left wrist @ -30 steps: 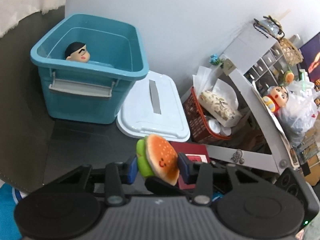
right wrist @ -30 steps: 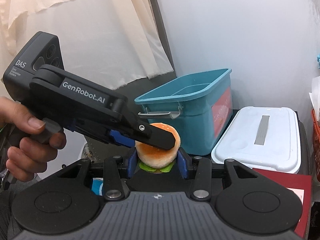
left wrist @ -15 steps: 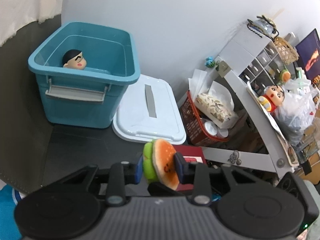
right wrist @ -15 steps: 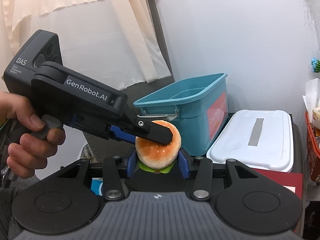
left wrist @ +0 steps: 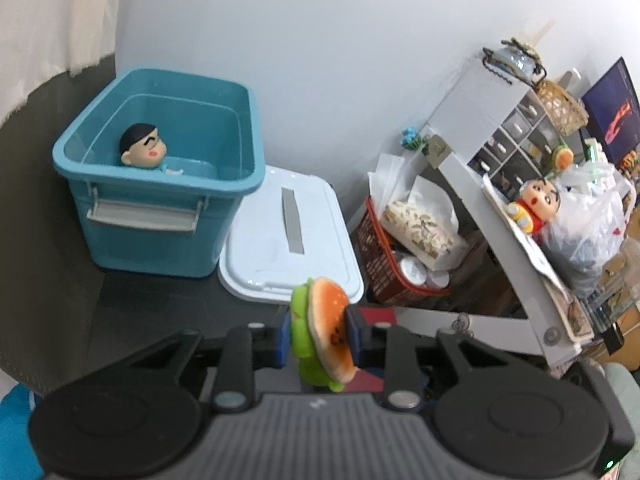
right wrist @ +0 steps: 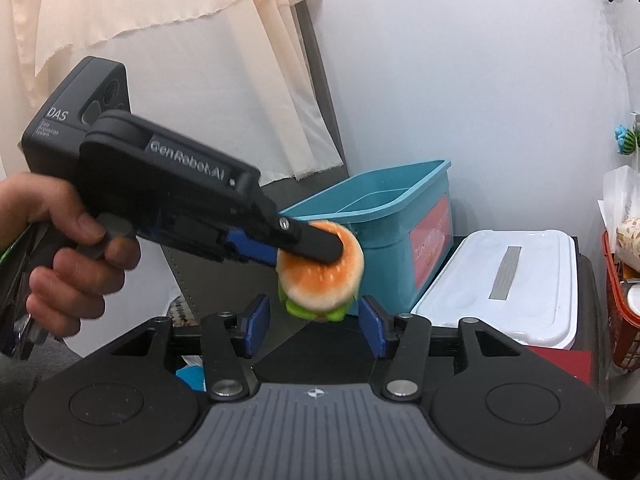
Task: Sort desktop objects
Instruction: 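Lift the hamburger with the left tool and carry it over the teal bin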
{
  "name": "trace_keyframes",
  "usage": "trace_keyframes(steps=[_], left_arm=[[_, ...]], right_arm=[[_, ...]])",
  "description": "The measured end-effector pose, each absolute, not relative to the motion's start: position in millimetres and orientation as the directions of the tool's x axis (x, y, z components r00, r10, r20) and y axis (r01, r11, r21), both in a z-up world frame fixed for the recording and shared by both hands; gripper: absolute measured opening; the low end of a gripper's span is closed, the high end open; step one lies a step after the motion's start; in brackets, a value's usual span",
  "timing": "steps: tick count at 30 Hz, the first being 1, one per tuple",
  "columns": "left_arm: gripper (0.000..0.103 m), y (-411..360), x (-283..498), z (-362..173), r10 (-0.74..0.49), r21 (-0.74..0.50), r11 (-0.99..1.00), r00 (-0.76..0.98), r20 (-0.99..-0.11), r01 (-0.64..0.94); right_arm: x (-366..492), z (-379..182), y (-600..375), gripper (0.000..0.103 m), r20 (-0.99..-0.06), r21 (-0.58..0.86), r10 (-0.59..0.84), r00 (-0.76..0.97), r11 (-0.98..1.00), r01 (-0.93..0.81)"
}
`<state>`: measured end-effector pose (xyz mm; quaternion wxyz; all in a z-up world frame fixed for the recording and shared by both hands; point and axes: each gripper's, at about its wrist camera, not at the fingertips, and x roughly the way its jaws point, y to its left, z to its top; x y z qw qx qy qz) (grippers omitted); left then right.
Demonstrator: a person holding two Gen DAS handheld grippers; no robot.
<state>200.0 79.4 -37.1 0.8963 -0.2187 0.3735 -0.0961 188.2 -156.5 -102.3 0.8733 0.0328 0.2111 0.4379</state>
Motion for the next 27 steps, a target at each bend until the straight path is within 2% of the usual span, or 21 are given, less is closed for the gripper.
trace_keyframes(steps=[6,22,27], left_arm=[[0.031,82.2,203.8,-21.9,-0.308,-0.426,0.904,0.717,-0.626,0.016],[0.031,119.0,240.8,21.9,-0.211,-0.313,0.95,0.753,-0.623,0.007],[0.031,125.1,253.9,31.0,-0.245,-0.287,0.955,0.744,-0.622,0.075]], right_arm=[[186.2,-98.4,-157.9,0.061,-0.332,0.222,0.775,0.538,0.619,-0.754],[190.5,-101.4,-156.4,0.062,-0.386,0.184,0.715,0.582,0.678,-0.711],[190.0,-100.8,-159.4,0.062,-0.4,0.179,0.694,0.598,0.699,-0.692]])
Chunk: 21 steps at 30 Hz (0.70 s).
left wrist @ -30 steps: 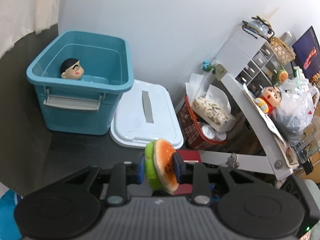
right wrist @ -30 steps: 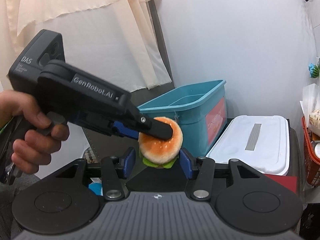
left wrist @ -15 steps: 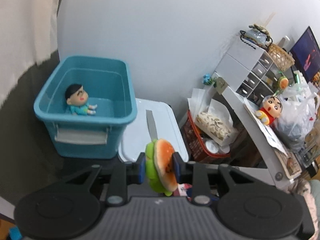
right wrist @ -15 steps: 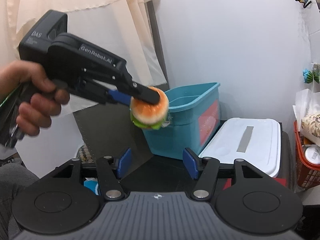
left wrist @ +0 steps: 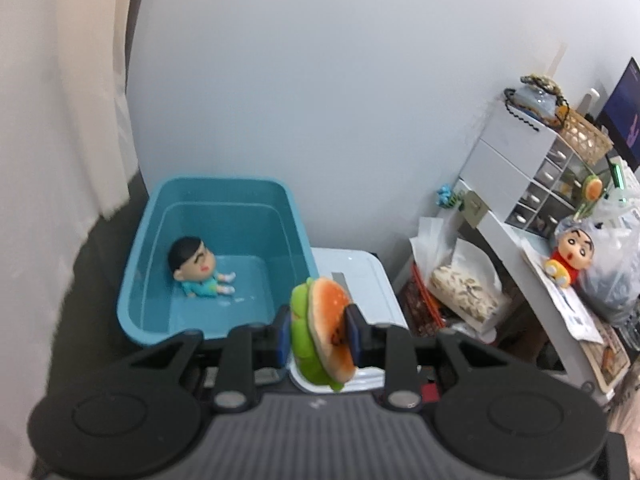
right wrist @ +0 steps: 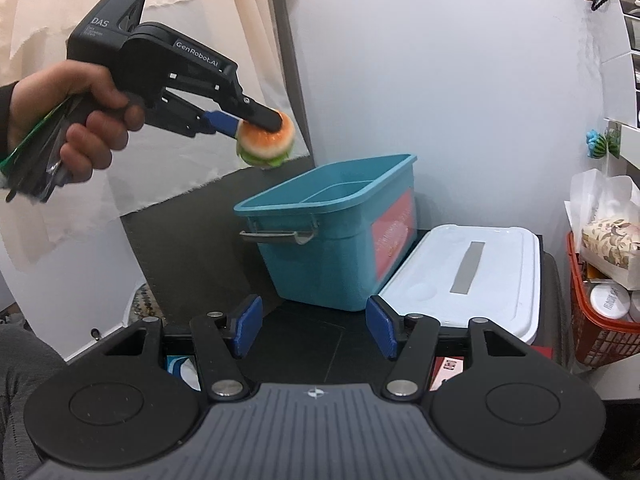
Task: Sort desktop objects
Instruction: 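Lift the hamburger with the left tool and carry it over the teal bin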
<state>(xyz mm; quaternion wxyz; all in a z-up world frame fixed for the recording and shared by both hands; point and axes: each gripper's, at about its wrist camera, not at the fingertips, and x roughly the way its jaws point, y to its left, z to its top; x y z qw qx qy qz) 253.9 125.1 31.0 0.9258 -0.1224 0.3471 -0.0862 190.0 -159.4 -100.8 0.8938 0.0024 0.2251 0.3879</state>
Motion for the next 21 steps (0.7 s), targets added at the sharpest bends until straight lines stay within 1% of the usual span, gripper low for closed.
trace_keyframes(steps=[5,9,21], left_arm=[[0.031,128.4,267.1,32.2,-0.224,-0.264,0.962,0.747,-0.626,0.067],[0.031,130.4,276.6,30.0,-0.23,-0.278,0.959,0.745,-0.626,0.063],[0.031,124.7,308.6,23.9,-0.22,-0.247,0.966,0.736,-0.64,0.073]], right_arm=[[192.2,-100.8,-161.6,0.062,-0.423,0.166,0.658,0.622,0.732,-0.661],[195.1,-101.3,-163.6,0.062,-0.45,0.148,0.615,0.647,0.766,-0.625],[225.1,-101.6,-163.8,0.062,-0.497,0.152,0.502,0.707,0.853,-0.499]])
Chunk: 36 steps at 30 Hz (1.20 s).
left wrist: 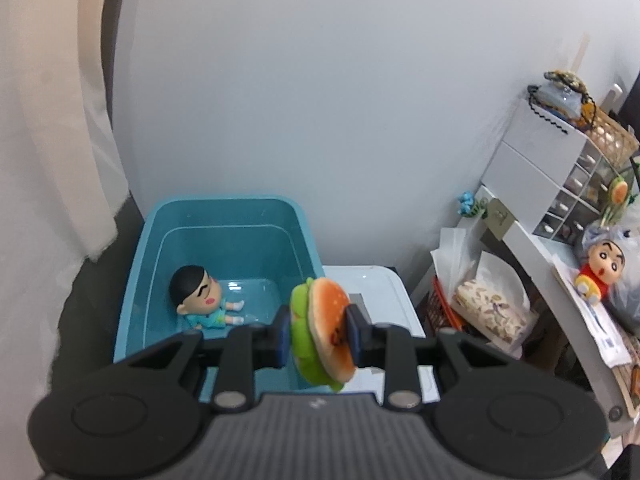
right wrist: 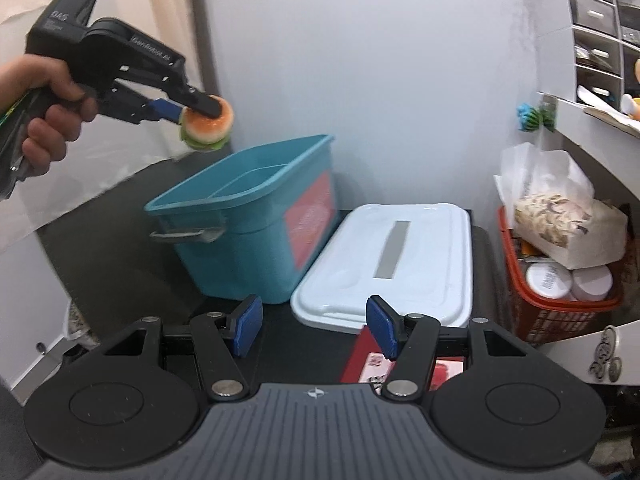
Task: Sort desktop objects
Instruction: 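Lift the hamburger with the left tool and carry it over the teal bin, then lower the hamburger into the teal bin and open the left tool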
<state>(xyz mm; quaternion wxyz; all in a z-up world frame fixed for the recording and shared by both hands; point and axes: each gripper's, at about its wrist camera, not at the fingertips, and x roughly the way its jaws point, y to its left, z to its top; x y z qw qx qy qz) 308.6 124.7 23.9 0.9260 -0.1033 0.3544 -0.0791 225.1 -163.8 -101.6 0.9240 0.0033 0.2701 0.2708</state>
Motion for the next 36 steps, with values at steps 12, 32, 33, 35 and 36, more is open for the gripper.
trace_keyframes(steps=[12,32,33,35,36], left_arm=[[0.031,127.2,343.3,2.0,-0.207,-0.224,0.972,0.704,-0.68,0.069],[0.032,153.7,388.9,-54.2,-0.194,-0.229,0.973,0.632,-0.75,0.027],[0.032,154.6,389.9,-56.3,-0.194,-0.23,0.973,0.629,-0.753,0.025],[0.032,156.6,392.0,-60.4,-0.194,-0.233,0.972,0.624,-0.757,0.02],[0.032,157.6,393.0,-62.5,-0.194,-0.234,0.972,0.621,-0.76,0.018]], right_arm=[[229.4,-95.8,-159.6,0.077,-0.476,0.088,0.483,0.735,0.858,-0.506],[248.7,-118.4,-145.2,0.083,-0.558,0.102,0.478,0.678,0.851,-0.516],[249.1,-119.7,-144.4,0.083,-0.563,0.1,0.477,0.675,0.85,-0.517],[250.0,-122.1,-142.9,0.083,-0.571,0.099,0.476,0.669,0.849,-0.519],[250.5,-123.2,-142.2,0.084,-0.574,0.099,0.476,0.666,0.848,-0.52]])
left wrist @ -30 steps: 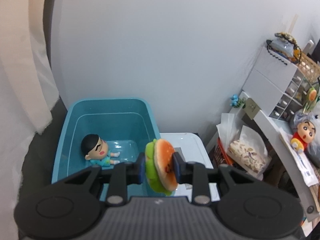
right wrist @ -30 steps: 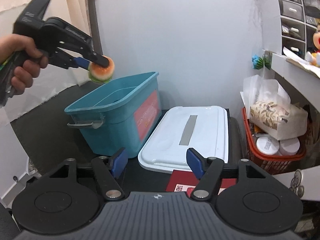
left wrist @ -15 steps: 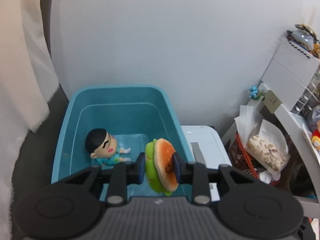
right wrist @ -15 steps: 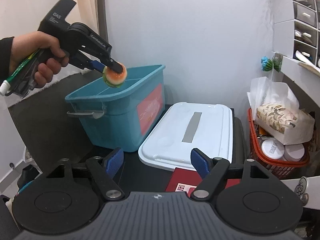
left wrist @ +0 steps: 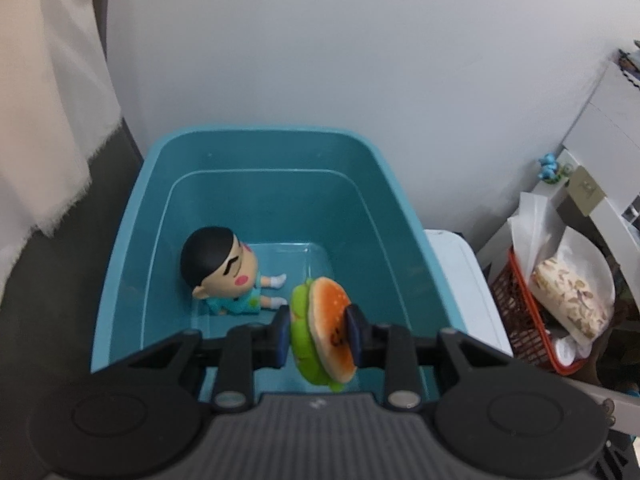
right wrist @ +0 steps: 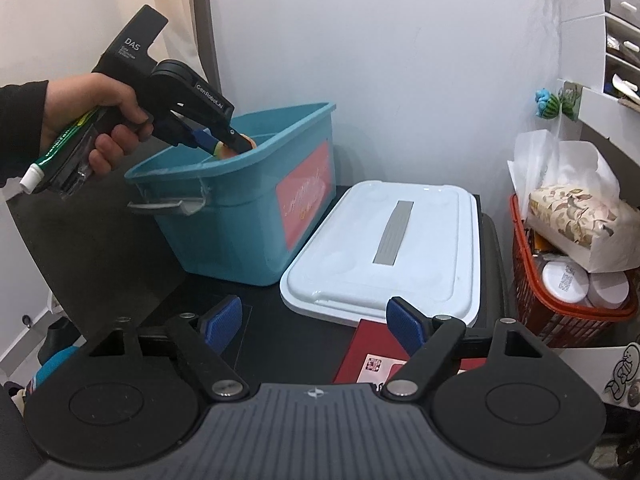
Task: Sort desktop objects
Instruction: 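Lower the hamburger into the teal bin and open the left tool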
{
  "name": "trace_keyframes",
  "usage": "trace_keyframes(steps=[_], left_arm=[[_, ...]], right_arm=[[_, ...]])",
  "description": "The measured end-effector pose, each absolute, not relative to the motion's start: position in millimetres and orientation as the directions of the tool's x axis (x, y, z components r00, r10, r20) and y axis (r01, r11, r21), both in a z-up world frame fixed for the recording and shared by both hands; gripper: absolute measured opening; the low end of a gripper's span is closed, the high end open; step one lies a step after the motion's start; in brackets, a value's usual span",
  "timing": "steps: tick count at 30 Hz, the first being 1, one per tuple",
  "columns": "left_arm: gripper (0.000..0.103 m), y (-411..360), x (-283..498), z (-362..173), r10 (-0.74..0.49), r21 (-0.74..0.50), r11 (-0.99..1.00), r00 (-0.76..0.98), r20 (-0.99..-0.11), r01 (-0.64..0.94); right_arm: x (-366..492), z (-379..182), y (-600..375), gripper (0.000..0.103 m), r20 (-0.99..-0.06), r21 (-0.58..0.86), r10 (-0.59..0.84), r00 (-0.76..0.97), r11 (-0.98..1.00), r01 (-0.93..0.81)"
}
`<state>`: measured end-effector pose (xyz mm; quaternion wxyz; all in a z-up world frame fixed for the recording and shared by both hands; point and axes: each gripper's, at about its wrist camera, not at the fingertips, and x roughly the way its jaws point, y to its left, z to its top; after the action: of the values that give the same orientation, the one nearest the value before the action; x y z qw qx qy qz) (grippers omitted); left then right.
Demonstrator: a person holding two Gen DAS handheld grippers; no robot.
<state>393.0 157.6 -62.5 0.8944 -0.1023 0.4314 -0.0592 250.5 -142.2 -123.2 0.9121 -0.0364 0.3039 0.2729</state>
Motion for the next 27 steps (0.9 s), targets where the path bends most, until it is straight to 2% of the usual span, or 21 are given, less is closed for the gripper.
trace_keyframes(steps=[27], left_arm=[[0.032,157.8,402.4,-75.4,-0.179,-0.213,0.977,0.579,-0.796,0.009]], right_arm=[[251.6,-126.6,-134.2,0.084,-0.587,0.094,0.48,0.652,0.84,-0.534]])
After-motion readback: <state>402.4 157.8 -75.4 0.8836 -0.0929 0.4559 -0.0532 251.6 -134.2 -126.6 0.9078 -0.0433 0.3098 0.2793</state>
